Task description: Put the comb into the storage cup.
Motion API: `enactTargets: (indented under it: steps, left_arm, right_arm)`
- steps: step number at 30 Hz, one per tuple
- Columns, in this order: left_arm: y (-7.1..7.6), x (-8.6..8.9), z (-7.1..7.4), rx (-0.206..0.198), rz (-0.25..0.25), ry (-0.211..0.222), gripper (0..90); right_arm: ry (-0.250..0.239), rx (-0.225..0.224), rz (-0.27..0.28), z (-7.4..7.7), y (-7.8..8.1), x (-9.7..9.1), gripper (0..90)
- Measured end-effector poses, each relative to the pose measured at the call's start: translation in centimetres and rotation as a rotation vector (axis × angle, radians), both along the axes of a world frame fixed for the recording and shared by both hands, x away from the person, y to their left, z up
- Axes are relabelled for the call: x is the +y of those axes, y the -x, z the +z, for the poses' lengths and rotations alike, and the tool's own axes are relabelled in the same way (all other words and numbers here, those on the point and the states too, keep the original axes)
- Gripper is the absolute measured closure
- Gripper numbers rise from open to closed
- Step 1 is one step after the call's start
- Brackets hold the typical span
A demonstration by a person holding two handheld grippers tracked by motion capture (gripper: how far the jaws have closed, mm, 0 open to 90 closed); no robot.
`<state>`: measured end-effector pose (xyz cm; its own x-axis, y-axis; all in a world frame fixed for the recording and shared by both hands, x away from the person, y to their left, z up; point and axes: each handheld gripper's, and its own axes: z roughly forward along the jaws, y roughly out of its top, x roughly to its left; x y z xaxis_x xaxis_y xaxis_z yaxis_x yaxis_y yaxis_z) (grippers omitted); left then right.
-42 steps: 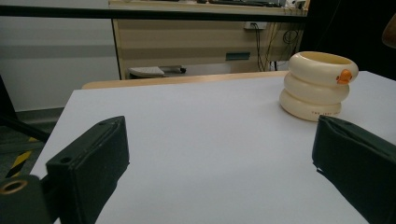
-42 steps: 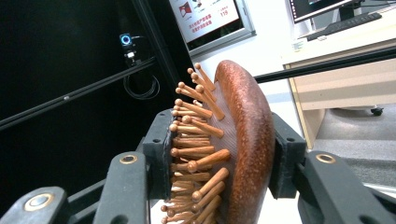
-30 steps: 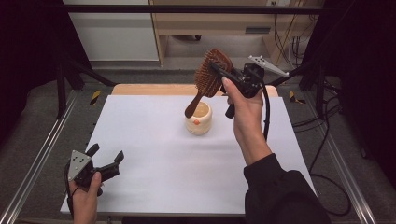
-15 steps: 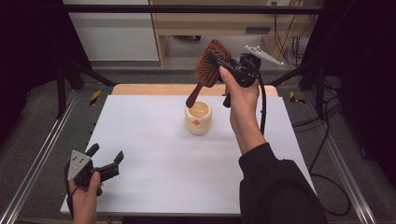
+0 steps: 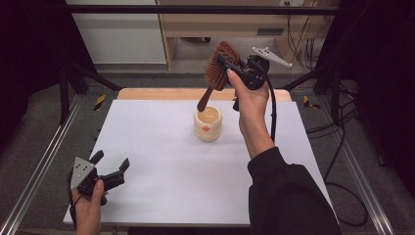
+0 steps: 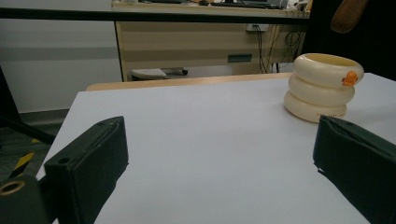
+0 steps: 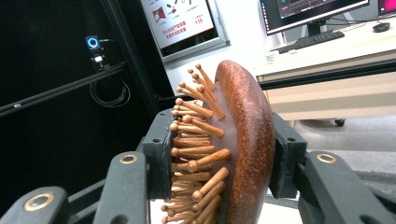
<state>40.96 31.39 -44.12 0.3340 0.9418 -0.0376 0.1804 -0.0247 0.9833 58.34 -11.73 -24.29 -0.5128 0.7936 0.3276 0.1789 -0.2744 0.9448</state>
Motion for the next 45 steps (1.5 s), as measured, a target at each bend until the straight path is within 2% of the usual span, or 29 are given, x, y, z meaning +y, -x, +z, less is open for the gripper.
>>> enactTargets:
  steps: [17, 45]
  left_arm:
    - [0.0, 0.0, 0.0, 0.000, -0.012, 0.004, 1.7]
    - [0.0, 0.1, 0.0, -0.009, -0.022, 0.003, 2.1]
  right_arm:
    - [0.024, 0.012, -0.020, -0.3, -0.6, -0.4, 52.0]
    - [0.078, 0.027, -0.010, -0.8, -1.1, 0.2, 51.8]
